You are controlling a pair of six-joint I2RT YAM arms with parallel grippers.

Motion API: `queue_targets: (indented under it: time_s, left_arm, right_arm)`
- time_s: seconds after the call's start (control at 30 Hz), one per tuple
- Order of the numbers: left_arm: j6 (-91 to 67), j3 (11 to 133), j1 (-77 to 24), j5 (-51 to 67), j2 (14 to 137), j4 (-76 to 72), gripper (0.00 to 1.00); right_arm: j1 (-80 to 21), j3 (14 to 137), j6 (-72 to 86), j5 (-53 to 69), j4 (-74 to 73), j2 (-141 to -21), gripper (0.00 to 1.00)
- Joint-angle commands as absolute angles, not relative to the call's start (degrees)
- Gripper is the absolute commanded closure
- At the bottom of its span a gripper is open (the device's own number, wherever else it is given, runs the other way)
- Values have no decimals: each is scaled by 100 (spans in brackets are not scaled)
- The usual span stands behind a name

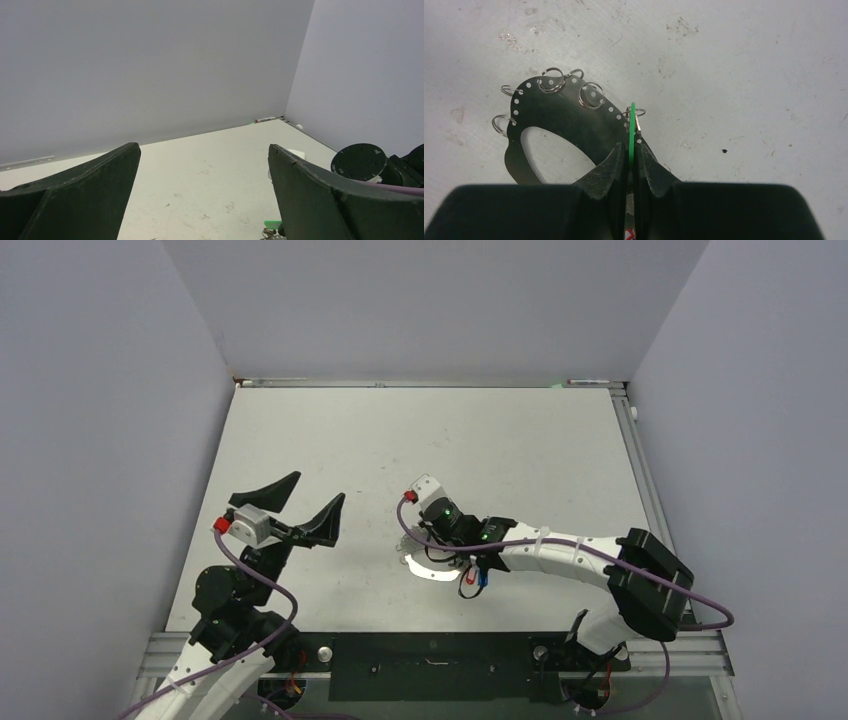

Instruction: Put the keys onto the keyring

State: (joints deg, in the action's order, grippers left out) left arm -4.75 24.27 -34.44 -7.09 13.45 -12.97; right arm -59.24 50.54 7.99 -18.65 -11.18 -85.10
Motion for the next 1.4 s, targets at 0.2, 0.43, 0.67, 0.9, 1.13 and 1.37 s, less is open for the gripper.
queue_targets:
  time_s: [0.2, 0.43, 0.67, 0.9, 1.13, 1.37]
  left_arm:
    - [-400, 2714, -3419, -795, 1414, -1292, 2]
    - [-362, 2720, -3419, -803, 1442, -1270, 2]
    - [-341, 2733, -3371, -738, 1534, -1266, 2]
    - [-276, 2733, -3349, -684, 1649, -1266, 1]
    - [-252, 2764, -3340, -885, 1718, -1230, 3]
    - [-387, 2900, -3290, -2094, 1774, -990, 4]
  right_arm:
    - [-5437, 5909, 179, -1259, -880, -9617, 95]
    - [-5022, 6199, -66, -1081, -859, -10172, 94]
    - [-4748, 6461, -242, -910, -783, -10576, 88]
    - [-4689, 6816, -150, -1095, -812, -10967, 65]
    - [-4688, 7018, 268, -1769, -699, -10773, 40]
    - [-4723, 6431, 864, -3066, -336, -9783, 30]
